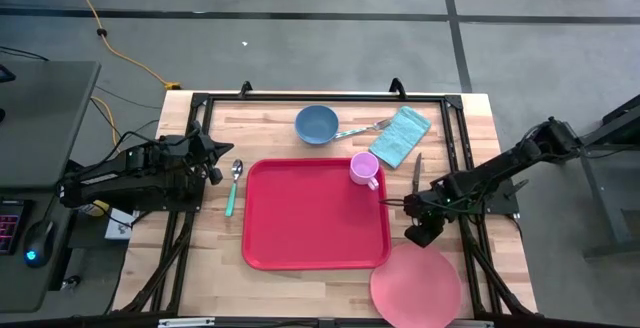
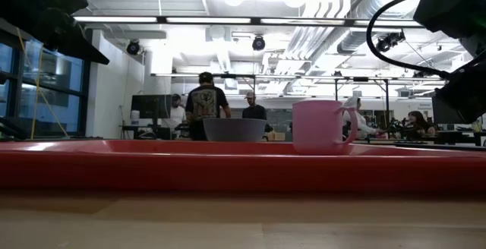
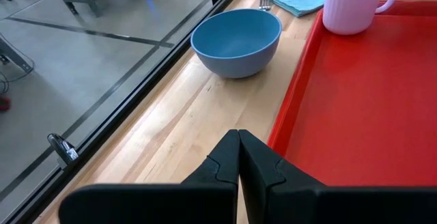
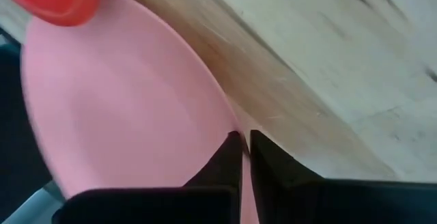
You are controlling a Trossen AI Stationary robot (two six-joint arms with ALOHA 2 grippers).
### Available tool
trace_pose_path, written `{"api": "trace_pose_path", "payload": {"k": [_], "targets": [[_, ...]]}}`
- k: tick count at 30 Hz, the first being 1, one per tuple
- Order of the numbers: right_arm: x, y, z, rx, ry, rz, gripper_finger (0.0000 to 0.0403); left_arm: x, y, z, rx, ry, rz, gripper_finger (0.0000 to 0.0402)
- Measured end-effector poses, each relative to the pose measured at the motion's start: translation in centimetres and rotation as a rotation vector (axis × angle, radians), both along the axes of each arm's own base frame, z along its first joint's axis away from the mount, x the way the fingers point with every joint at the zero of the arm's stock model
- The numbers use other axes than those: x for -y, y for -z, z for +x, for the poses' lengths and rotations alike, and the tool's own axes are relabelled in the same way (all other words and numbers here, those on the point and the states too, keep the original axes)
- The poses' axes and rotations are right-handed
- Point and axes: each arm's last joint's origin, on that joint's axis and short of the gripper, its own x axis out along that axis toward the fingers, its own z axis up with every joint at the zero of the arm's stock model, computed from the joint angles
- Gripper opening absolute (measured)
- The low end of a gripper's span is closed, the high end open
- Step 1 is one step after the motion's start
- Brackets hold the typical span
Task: Set up tray
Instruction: Put the pink plate on the red serving tray below the purple coffee mug
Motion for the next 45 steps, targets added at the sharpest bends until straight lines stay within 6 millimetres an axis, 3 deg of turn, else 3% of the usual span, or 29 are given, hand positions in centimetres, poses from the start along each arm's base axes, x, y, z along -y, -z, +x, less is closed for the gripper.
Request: {"api": "trace_pose_path", "payload": {"k": [8,20,31,37,41,45], "targets": [[-0.4,-2.2,0.3,0.061,-0.029,0.073,0.0001,0.0,0.0,0.0,0.000,0.000,0.000,0.0040],[-1.7,-4.2,-1.2,0.015,-0.102,0.152,0.0001,0.0,0.0,0.0,0.000,0.001,-0.001,0.0040],[-1.6,-4.2,-1.6,0.010,-0.077,0.094,0.0000,0.0,0.0,0.0,0.001,0.002,-0.002,0.0040],[-1.3,-3.9,-1.4,0.042,0.029,-0.037,0.0003,0.0,0.0,0.0,0.007,0.012,-0.005,0.0040],[-1.4,-4.0,-1.2,0.047,0.069,-0.040,0.0035,0.0,-0.1,0.0,0.008,0.012,-0.005,0.0040],[-2.0,-4.3,-0.9,0.080,0.110,-0.007,0.0098,0.0,-0.1,0.0,0.008,0.012,-0.005,0.0040]]}}
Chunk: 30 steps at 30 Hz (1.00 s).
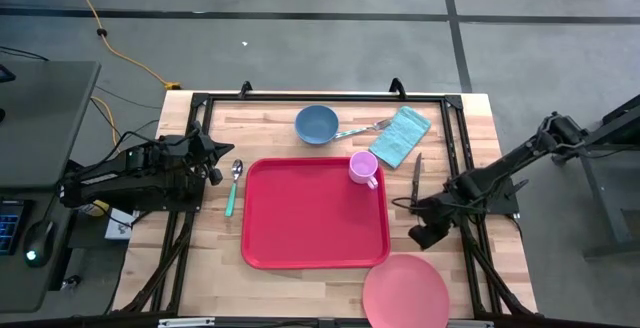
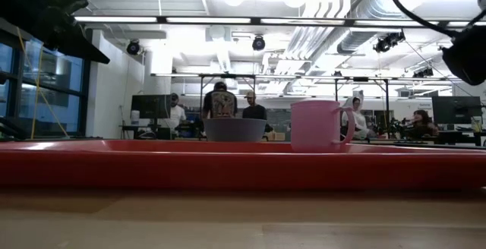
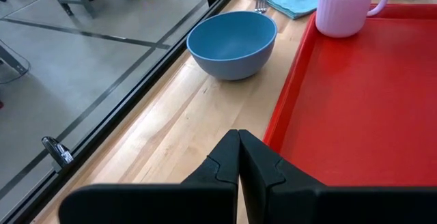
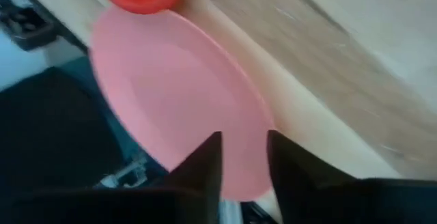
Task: Set up tray
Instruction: Put the pink plate on the red serving tray below the purple coffee mug
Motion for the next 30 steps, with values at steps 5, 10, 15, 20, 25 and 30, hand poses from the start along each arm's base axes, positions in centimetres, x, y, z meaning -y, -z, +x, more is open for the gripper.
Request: {"api": "trace_pose_path", "payload": {"k": [5,10,15,20,25,30], "targets": [[-1.2,0.2,0.3,0.006,0.045,0.005,0.0180,0.0,0.0,0.0,-0.001,0.000,0.001,0.0040],[-2.3,1.2,0.0,-0.072,0.051,-0.022,0.0220,0.0,0.0,0.0,-0.001,0.001,0.002,0.0040],[-2.9,1.8,-0.5,-0.167,0.084,-0.043,0.0208,0.0,0.0,0.0,-0.002,0.001,0.003,0.0040],[-3.4,2.3,-0.7,-0.234,0.088,-0.034,0.0190,0.0,0.0,0.0,-0.002,0.001,0.003,0.0040],[-3.9,2.4,-0.1,-0.209,0.092,0.005,0.0196,0.0,0.0,0.0,-0.002,0.002,0.003,0.0040],[-4.1,2.8,0.1,-0.230,0.091,0.013,0.0209,0.1,0.0,0.0,0.001,0.022,-0.006,0.0040]]}}
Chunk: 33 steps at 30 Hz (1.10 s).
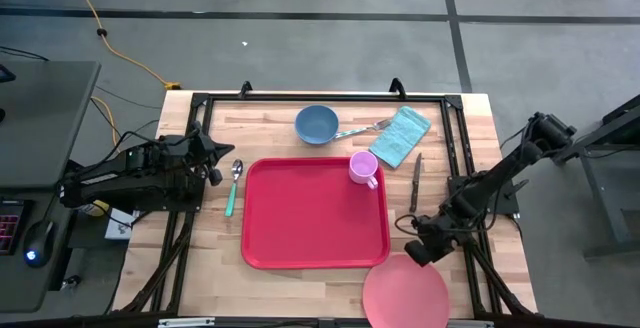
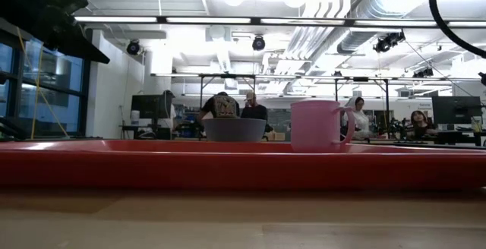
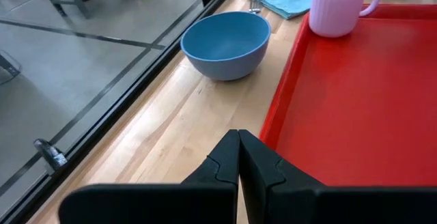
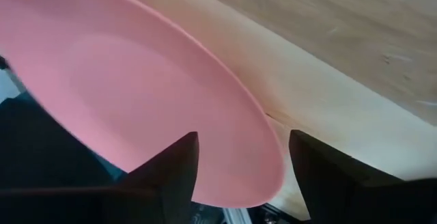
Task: Set up tray
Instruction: Put the pink plate on the red serving tray below the purple coffee mug
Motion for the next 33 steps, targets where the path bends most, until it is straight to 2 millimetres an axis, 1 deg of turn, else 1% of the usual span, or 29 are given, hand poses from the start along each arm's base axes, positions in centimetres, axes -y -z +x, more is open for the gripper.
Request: {"api": "trace_pose_path", "payload": {"k": [7,14,20,23,25,28,31,33], "targets": [[-0.3,0.9,0.1,-0.089,-0.010,0.011,0.0212,0.1,-0.2,0.2,0.014,0.061,0.017,0.0040],[-0.9,1.5,0.8,-0.078,0.004,0.044,0.0211,0.1,-0.4,0.2,0.015,0.070,0.044,0.0040],[-1.2,2.3,1.1,-0.113,-0.001,0.051,0.0190,0.1,-0.4,0.2,0.015,0.069,0.044,0.0040],[-1.2,2.7,1.1,-0.127,-0.002,0.045,0.0168,0.1,-0.4,0.2,0.016,0.069,0.045,0.0040],[-1.2,2.9,1.1,-0.138,-0.005,0.042,0.0145,0.1,-0.4,0.2,0.015,0.069,0.045,0.0040],[-1.2,3.1,1.1,-0.141,-0.020,0.036,0.0094,0.1,-0.4,0.2,0.015,0.068,0.045,0.0040],[-1.2,3.0,1.1,-0.118,-0.048,0.029,0.0025,0.1,-0.4,0.2,0.013,0.070,0.049,0.0040],[-1.2,3.0,1.1,-0.112,-0.059,0.023,0.0013,0.1,-0.4,0.2,0.011,0.072,0.052,0.0040]]}}
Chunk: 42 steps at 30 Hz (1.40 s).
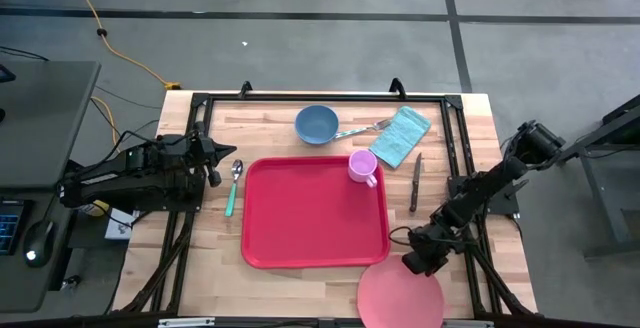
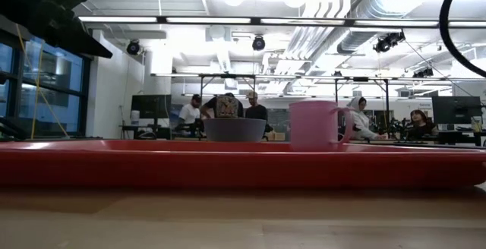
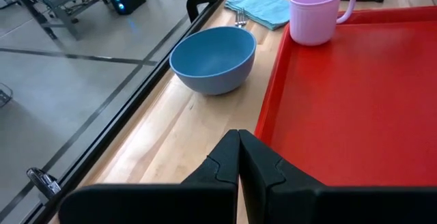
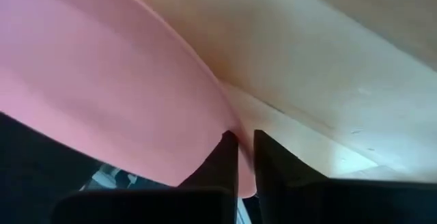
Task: Set up tray
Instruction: Put the pink plate on the red serving tray below the purple coffee mug
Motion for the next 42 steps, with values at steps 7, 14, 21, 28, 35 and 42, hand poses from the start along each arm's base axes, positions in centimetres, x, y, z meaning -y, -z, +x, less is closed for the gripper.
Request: {"api": "trace_pose_path", "payload": {"k": [7,14,21,28,35,42], "targets": [[0.1,0.0,-0.2,-0.011,-0.029,0.010,0.0003,0.0,0.0,0.0,0.000,-0.001,0.001,0.0040],[-0.5,-0.7,-0.1,0.033,-0.064,0.059,0.0000,0.0,0.0,0.0,0.000,-0.001,-0.001,0.0040],[-1.1,-2.5,-0.1,0.107,-0.099,0.112,0.0001,0.0,0.0,0.0,0.001,-0.001,-0.001,0.0040],[-1.7,-4.0,-1.1,0.086,-0.163,0.215,0.0001,0.0,0.0,0.0,0.002,-0.002,-0.002,0.0040],[-1.7,-5.8,-1.8,0.195,-0.146,0.231,0.0001,0.0,0.0,0.0,0.005,-0.005,-0.007,0.0040],[-0.1,-7.7,-1.2,0.447,0.022,0.132,0.0001,0.0,0.0,0.0,0.006,-0.005,-0.008,0.0040]]}}
